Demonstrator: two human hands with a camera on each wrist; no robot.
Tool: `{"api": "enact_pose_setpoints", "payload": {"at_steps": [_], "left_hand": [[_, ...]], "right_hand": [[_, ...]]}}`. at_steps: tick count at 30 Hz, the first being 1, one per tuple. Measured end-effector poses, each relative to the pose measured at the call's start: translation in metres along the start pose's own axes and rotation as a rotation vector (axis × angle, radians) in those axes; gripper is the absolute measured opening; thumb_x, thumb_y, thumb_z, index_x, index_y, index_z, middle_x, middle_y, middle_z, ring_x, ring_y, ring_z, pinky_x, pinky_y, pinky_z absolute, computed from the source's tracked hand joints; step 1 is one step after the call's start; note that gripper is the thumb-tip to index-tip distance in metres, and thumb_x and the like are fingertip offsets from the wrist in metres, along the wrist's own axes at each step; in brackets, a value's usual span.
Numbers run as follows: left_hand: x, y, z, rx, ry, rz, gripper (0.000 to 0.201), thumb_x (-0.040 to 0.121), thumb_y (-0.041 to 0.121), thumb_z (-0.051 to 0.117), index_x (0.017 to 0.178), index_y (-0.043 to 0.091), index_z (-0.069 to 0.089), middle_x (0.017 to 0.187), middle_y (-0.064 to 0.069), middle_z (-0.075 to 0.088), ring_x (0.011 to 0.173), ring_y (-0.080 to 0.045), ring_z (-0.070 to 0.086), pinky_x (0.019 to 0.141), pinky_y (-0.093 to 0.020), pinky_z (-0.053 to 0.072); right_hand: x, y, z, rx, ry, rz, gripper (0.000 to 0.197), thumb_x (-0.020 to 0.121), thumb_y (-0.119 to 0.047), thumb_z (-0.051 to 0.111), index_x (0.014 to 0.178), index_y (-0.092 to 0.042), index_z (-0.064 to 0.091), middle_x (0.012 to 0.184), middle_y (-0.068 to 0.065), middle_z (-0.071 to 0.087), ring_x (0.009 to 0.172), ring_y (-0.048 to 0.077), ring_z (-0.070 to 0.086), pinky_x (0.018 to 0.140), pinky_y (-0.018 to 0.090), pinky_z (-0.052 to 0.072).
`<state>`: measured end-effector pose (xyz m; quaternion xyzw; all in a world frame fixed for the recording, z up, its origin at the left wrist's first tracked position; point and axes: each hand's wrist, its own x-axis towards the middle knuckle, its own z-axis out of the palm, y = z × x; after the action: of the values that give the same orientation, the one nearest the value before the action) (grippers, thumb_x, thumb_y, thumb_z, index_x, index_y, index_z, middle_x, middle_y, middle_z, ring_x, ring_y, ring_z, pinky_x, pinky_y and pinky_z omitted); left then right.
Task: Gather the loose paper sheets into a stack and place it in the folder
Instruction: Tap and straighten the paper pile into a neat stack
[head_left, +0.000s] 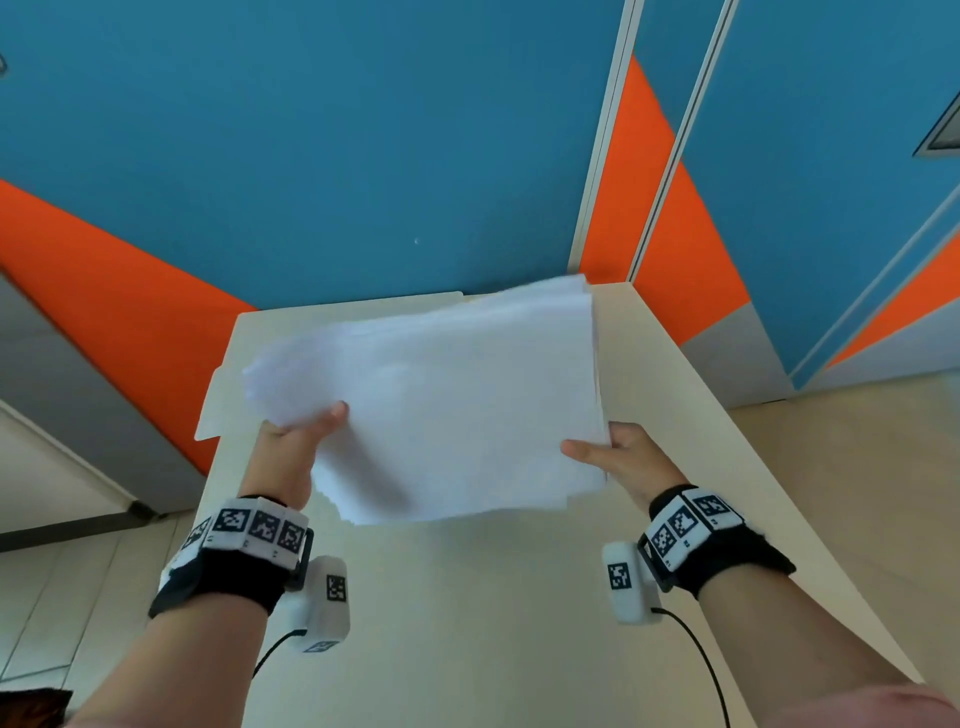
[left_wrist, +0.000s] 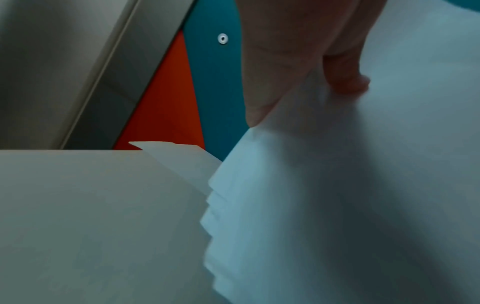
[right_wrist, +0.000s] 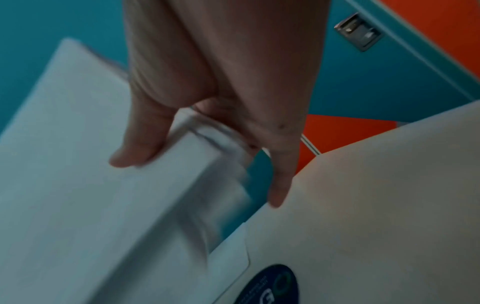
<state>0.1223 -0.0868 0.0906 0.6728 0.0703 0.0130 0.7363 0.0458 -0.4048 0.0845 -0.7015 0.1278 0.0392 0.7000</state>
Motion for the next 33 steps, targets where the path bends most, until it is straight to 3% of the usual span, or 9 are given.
{"api": "enact_pose_setpoints", "payload": {"at_steps": [2,5,8,13,17,22,25,29,33], "left_hand": [[0.001,0.003,-0.002,-0.151,0.027,-0.072,0.015,0.084,0.013,0.065,0.098,0.018,0.062,0.103,0.004,0.065,0.102,-0.017,0.060,0.102,-0.035,0.041],[-0.004,-0.004,0.010,-0.335,-0.010,-0.174,0.031,0.088,0.010,0.058,0.118,0.012,0.060,0.125,-0.006,0.062,0.107,-0.018,0.061,0.101,-0.043,0.044],[-0.019,-0.017,0.028,-0.398,-0.082,-0.254,0.052,0.083,0.018,0.060,0.132,0.004,0.051,0.134,-0.013,0.057,0.119,-0.025,0.057,0.094,-0.040,0.051],[-0.038,-0.033,0.030,-0.468,-0.192,-0.251,0.052,0.085,0.017,0.053,0.137,0.012,0.047,0.135,-0.010,0.057,0.123,-0.027,0.055,0.098,-0.047,0.047],[-0.026,-0.022,-0.016,-0.431,-0.284,-0.222,0.040,0.088,0.018,0.052,0.128,0.023,0.051,0.136,-0.011,0.055,0.104,-0.020,0.066,0.083,-0.043,0.054],[-0.015,0.015,-0.002,-0.051,-0.429,-0.109,0.093,0.037,0.046,0.090,0.121,0.019,0.059,0.113,0.005,0.072,0.107,-0.014,0.065,0.083,-0.028,0.053],[-0.020,0.025,0.023,-0.191,-0.262,-0.050,0.073,0.046,0.029,0.087,0.114,0.014,0.064,0.107,0.001,0.074,0.104,-0.019,0.067,0.074,-0.025,0.056],[-0.024,0.035,0.028,-0.164,-0.267,0.092,0.049,0.063,0.010,0.077,0.109,0.018,0.064,0.103,0.003,0.074,0.099,-0.015,0.068,0.075,-0.026,0.055],[-0.026,0.025,0.028,-0.113,-0.337,0.123,0.056,0.051,0.018,0.081,0.105,0.018,0.065,0.098,0.004,0.075,0.094,-0.014,0.070,0.071,-0.025,0.054]], "right_hand": [[-0.001,0.010,-0.008,0.218,0.007,0.003,0.053,0.031,-0.047,0.092,0.070,-0.016,0.074,0.078,-0.002,0.075,0.082,0.015,0.072,0.093,0.036,0.052],[-0.003,0.017,0.007,0.574,-0.112,-0.047,0.052,0.046,-0.029,0.091,0.093,-0.023,0.068,0.101,0.000,0.069,0.103,0.018,0.064,0.106,0.048,0.040],[-0.007,0.006,0.041,0.675,-0.268,-0.066,0.054,0.042,-0.027,0.094,0.090,-0.022,0.071,0.102,0.005,0.070,0.098,0.022,0.066,0.092,0.041,0.051],[-0.005,-0.029,0.051,0.460,0.006,-0.101,0.024,0.066,-0.018,0.074,0.086,-0.006,0.068,0.086,0.006,0.075,0.082,0.020,0.072,0.073,0.032,0.058],[-0.001,-0.052,0.031,0.215,0.124,-0.215,0.012,0.087,-0.005,0.060,0.088,-0.011,0.070,0.084,-0.003,0.076,0.082,0.013,0.072,0.078,0.028,0.057],[-0.002,-0.068,0.031,-0.084,0.007,-0.233,0.015,0.086,-0.002,0.061,0.090,-0.015,0.067,0.088,-0.003,0.069,0.074,0.004,0.068,0.084,0.028,0.053],[-0.005,-0.063,0.044,-0.090,-0.005,-0.237,0.016,0.084,-0.001,0.064,0.090,-0.016,0.066,0.089,-0.002,0.069,0.072,0.000,0.067,0.076,0.019,0.054],[-0.006,-0.062,0.042,0.051,0.039,-0.272,0.028,0.074,-0.001,0.073,0.088,-0.024,0.067,0.095,-0.003,0.072,0.085,0.007,0.070,0.079,0.027,0.055],[-0.002,-0.046,0.036,0.061,0.060,-0.200,0.041,0.068,0.003,0.077,0.097,-0.022,0.066,0.103,0.001,0.072,0.097,0.017,0.069,0.087,0.035,0.054]]}}
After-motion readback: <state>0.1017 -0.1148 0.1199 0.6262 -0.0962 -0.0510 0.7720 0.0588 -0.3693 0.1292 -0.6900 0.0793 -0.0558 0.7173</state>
